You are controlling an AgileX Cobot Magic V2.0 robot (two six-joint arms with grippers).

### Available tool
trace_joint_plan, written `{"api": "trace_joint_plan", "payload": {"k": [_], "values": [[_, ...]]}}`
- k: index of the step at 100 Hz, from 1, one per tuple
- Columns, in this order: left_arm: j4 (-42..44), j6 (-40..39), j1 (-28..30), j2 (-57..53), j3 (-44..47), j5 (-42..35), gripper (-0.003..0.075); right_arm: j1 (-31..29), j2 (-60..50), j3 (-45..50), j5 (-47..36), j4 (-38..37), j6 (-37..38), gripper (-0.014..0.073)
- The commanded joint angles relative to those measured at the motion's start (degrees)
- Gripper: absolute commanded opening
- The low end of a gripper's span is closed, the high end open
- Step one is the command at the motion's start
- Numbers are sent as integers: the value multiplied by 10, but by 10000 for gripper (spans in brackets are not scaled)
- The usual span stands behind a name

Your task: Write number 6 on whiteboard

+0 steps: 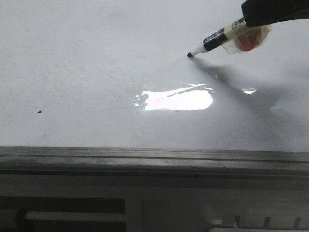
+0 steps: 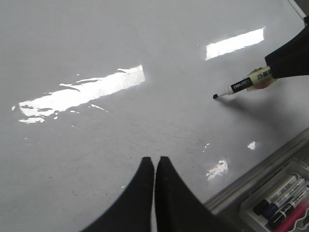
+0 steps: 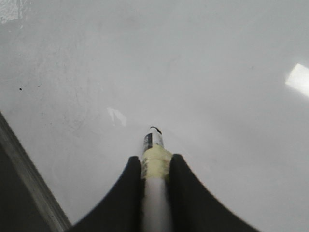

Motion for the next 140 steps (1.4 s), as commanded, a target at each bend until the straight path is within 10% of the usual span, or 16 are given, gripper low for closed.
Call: {"api": "trace_joint_plan", "payload": {"k": [1, 27, 52, 140], "values": [[-21, -4, 1, 7, -16, -32, -19, -4, 15, -15, 23, -1, -4, -53], [-21, -4, 1, 7, -16, -32, -19, -4, 16, -15, 153, -33, 1, -53], [-21, -4, 1, 7, -16, -32, -19, -15, -2, -15, 154, -235, 200, -53], [-21, -4, 1, 7, -16, -32, -19, -23, 26, -61, 120, -178, 200, -53]]}}
